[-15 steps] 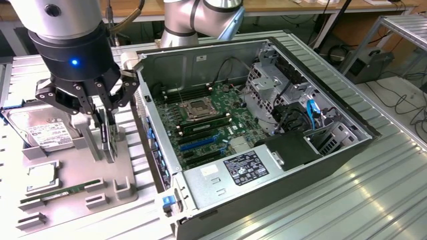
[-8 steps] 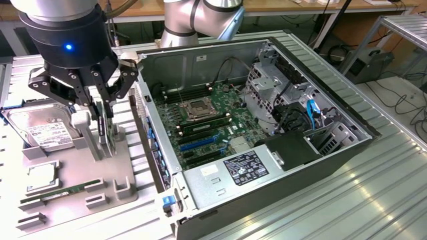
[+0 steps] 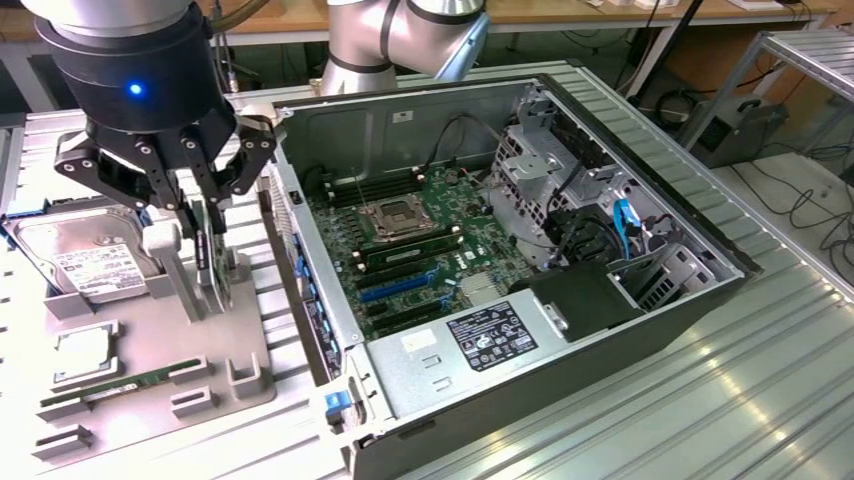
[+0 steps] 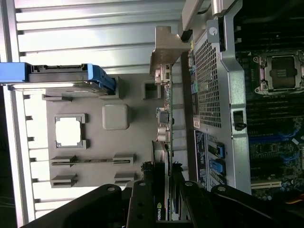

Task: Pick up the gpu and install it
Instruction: 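Pick up the gpu and move the gpu toward the slot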

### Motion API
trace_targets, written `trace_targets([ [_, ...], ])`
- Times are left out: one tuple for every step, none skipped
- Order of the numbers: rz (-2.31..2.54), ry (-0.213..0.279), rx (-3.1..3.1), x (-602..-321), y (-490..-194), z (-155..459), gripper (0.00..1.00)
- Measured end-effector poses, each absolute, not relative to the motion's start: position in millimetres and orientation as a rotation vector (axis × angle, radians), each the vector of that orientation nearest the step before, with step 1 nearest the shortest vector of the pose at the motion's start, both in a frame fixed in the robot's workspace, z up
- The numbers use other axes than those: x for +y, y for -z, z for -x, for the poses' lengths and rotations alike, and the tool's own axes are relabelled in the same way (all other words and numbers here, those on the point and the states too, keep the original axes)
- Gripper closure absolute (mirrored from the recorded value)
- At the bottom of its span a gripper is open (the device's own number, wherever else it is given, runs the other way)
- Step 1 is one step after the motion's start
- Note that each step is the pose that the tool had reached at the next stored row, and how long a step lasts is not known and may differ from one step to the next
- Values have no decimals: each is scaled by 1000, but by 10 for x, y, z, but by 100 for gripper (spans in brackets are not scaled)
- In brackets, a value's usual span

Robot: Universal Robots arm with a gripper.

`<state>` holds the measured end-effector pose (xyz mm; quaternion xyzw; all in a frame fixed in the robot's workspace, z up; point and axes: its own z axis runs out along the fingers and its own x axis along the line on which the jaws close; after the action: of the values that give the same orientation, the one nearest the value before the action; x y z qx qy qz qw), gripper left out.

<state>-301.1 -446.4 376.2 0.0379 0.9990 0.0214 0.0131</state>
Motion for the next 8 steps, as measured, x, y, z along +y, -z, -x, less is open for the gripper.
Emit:
trace_targets([
  [-118, -67, 3112, -4464, -3765, 3011, 74],
  [-118, -67, 3112, -4464, -3769, 3011, 74],
  [-118, -67, 3112, -4464, -3774, 3011, 74],
  [-118, -67, 3112, -4464, -3779, 3011, 74],
  [-118, -67, 3112, -4464, -3782, 3011, 74],
  [-118, -67, 3112, -4464, -3787, 3011, 74],
  [-118, -67, 3112, -4464, -3790, 3011, 74],
  [-118, -67, 3112, -4464, -3794, 3011, 74],
])
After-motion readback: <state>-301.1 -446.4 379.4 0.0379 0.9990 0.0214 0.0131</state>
